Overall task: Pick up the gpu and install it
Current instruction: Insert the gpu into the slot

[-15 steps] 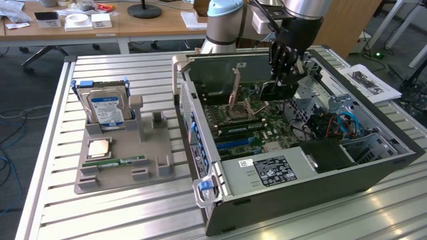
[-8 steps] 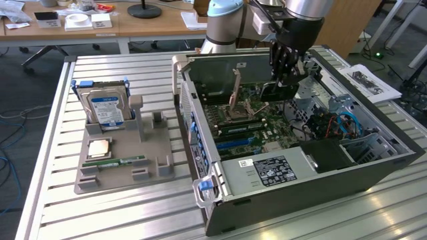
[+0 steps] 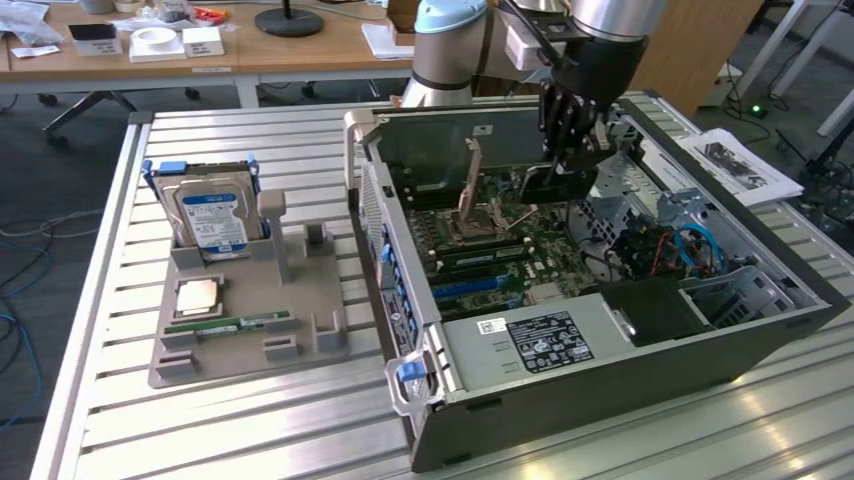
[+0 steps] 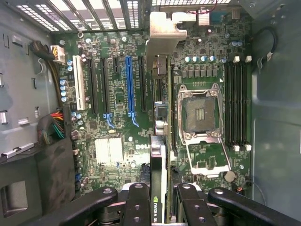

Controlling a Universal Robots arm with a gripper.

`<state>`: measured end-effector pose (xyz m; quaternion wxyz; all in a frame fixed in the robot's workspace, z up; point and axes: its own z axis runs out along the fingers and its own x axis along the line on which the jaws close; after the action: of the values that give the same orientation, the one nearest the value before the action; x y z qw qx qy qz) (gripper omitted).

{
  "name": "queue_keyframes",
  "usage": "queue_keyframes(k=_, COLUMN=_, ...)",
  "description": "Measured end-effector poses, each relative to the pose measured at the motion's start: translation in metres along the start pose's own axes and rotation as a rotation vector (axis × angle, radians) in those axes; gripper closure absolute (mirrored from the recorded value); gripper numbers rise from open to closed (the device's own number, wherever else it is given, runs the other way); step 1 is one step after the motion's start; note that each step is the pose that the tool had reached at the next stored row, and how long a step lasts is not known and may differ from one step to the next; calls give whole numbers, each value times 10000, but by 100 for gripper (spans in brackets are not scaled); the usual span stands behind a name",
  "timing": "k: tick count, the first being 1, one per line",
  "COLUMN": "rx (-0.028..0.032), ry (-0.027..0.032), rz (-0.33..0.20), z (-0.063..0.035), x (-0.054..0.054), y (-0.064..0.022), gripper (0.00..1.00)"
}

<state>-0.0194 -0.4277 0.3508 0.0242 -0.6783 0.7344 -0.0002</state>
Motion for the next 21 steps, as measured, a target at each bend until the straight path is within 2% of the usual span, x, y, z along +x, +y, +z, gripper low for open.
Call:
queue_keyframes(k=7, rx=0, ry=0, rz=0, z=50, x=1, y=1, gripper=73)
queue_keyframes(k=21, rx=0, ry=0, rz=0, z=90, x=3, y=3, gripper=73)
